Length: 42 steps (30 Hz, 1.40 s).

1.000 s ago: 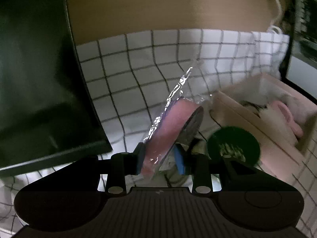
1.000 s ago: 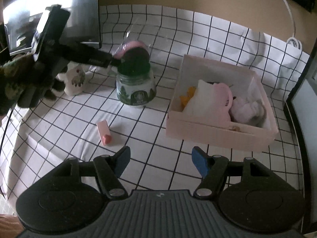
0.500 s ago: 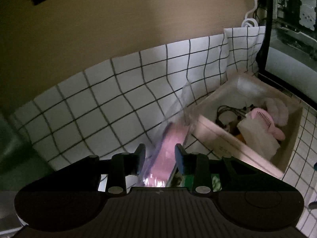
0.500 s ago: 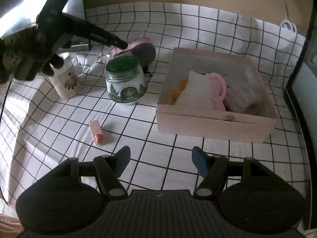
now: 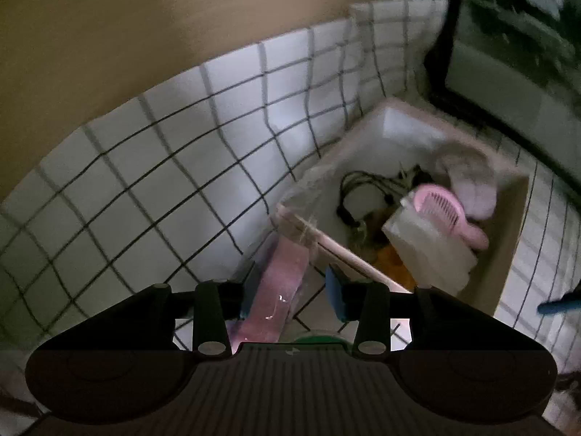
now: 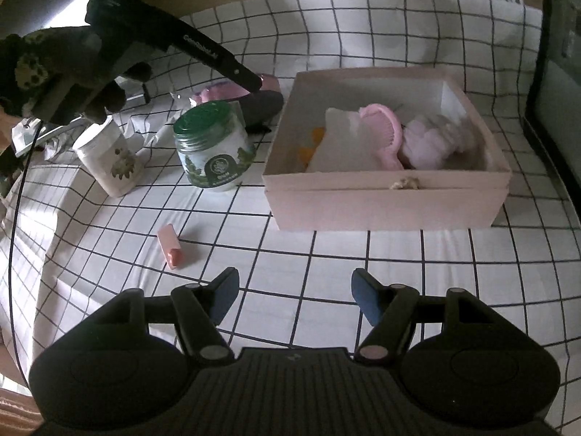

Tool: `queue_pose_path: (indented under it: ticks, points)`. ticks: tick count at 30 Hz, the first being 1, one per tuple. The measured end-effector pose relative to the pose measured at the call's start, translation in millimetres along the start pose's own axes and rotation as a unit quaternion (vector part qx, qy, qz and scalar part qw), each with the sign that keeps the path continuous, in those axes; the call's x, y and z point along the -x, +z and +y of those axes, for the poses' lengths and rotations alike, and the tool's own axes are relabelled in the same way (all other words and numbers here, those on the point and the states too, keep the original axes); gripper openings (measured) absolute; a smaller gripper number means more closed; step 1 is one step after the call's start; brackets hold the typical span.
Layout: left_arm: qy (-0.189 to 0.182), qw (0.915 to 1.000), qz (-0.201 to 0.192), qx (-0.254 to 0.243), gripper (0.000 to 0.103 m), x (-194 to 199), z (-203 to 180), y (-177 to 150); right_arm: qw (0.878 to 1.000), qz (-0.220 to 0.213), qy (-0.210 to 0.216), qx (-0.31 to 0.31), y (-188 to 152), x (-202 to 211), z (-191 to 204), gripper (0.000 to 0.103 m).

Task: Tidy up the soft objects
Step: 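Grasp the pink bagged sponge with the left tool and lift it, then grasp the small pink tube with the right tool while the left tool holds the sponge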

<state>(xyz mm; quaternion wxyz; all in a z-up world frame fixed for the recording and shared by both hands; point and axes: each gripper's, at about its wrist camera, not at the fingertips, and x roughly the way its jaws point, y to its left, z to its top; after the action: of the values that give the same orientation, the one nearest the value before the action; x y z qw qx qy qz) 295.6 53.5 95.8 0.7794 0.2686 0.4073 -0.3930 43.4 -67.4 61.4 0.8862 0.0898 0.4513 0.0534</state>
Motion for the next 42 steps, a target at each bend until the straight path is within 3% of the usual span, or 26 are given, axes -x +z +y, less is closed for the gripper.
queue_pose_path:
  ticks: [6, 11, 16, 20, 23, 26, 30, 33, 38, 42]
  points:
    - [0.069, 0.9936, 0.052, -0.073, 0.046, -14.3, -13.1, 11.0, 1.000, 0.006, 0.006, 0.000, 0.3, -1.2, -0.5, 0.069]
    - [0.091, 0.9913, 0.090, -0.031, 0.046, -32.1, 14.0, 19.8, 1.000, 0.008, 0.014, -0.004, -3.0, -1.7, -1.9, 0.069]
    - [0.078, 0.9939, 0.077, -0.001, 0.048, -37.4, 26.1, 21.3, 1.000, 0.013, 0.016, -0.016, -9.0, -3.2, -6.2, 0.069]
    - [0.088, 0.9939, 0.066, 0.010, 0.042, -24.8, 24.8, 12.2, 1.000, 0.008, 0.012, -0.013, -9.2, -0.4, -4.0, 0.069]
    - [0.082, 0.9952, 0.032, 0.043, 0.040, 8.9, 26.1, -4.4, 1.000, -0.001, 0.010, 0.000, -5.9, 3.3, 3.2, 0.069]
    - [0.097, 0.9915, -0.028, 0.083, 0.039, 61.1, 28.2, -27.1, 1.000, -0.014, 0.009, 0.021, 0.4, 6.1, 16.8, 0.069]
    - [0.100, 0.9742, -0.115, 0.166, 0.039, 135.4, 29.9, -74.1, 0.998, -0.032, 0.009, 0.047, 10.0, 6.0, 38.0, 0.069]
    - [0.111, 0.9583, -0.156, 0.213, 0.039, 175.7, 22.5, -116.8, 0.997, -0.034, 0.019, 0.063, 17.2, 0.6, 55.9, 0.069]
    - [0.122, 0.9296, -0.178, 0.299, 0.039, 209.3, 13.8, -193.7, 0.990, -0.007, 0.053, 0.131, 21.6, -25.8, 98.6, 0.068]
    - [0.116, 0.8991, -0.189, 0.378, 0.039, 223.5, 6.6, -249.9, 0.983, 0.025, 0.058, 0.171, 20.2, -50.0, 124.5, 0.050]
